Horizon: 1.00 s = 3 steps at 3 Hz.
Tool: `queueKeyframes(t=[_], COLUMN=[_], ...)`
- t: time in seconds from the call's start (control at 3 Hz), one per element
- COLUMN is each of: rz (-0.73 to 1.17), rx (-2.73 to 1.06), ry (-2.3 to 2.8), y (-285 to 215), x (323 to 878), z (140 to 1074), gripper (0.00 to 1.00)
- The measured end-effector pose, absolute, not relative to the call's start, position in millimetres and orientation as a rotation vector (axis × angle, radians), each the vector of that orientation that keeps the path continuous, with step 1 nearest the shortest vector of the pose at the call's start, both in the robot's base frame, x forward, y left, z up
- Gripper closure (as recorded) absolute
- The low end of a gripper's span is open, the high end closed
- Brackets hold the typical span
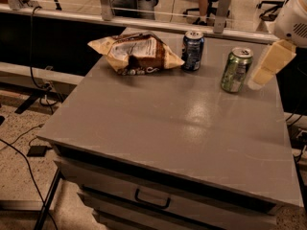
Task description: Move green can near brown chip bag
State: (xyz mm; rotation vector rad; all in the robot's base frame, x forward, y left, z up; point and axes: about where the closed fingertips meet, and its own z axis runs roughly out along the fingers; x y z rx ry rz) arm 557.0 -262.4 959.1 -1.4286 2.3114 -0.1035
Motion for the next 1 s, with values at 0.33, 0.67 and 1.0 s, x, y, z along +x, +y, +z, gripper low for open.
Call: queueKeyframes(t=[0.33, 0.67, 1.0], rz=[-0.089, -0.031, 0.034], rx=[-1.388, -1.344, -1.347], ry=[2.308, 2.302, 2.298], y=[-264.9, -265.2, -258.4], x=[578.5, 592.7, 602.1], z=[951.0, 937.3, 918.8], gripper=[0.0, 0.0, 0.14])
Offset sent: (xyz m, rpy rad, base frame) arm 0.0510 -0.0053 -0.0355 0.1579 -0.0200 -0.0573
